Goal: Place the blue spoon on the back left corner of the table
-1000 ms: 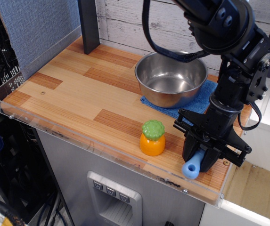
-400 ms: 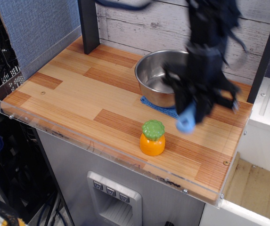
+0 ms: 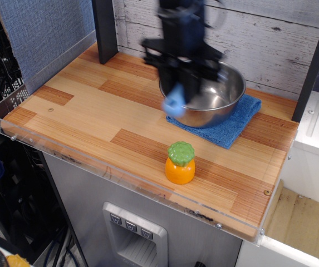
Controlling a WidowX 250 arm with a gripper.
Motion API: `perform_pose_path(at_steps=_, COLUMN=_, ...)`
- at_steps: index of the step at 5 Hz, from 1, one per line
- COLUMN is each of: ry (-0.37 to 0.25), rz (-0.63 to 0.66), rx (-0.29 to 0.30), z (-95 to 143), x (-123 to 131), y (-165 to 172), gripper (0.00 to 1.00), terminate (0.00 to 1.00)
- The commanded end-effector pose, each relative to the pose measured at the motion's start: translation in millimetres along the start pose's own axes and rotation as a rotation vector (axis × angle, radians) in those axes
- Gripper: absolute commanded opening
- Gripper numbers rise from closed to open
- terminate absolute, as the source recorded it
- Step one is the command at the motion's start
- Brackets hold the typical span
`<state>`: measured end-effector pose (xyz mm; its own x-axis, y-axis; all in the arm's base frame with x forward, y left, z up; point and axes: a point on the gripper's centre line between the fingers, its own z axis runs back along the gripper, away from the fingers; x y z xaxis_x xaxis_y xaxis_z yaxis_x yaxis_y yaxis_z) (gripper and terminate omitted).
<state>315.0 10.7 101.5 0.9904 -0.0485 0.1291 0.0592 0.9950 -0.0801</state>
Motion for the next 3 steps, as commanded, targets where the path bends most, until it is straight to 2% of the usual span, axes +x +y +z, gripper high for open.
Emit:
perform_pose_path(at_steps=1, ry=-0.021, rz=-0.041, rx=0.168, z=13.5, x=15.4, y=72.9, gripper=0.0, terminate=0.0)
perform_pose_path(at_steps=3, ry=0.042, rz=-0.001, rx=0.2, z=-2.4, x=23.5, y=105.6, gripper=0.0, terminate=0.0)
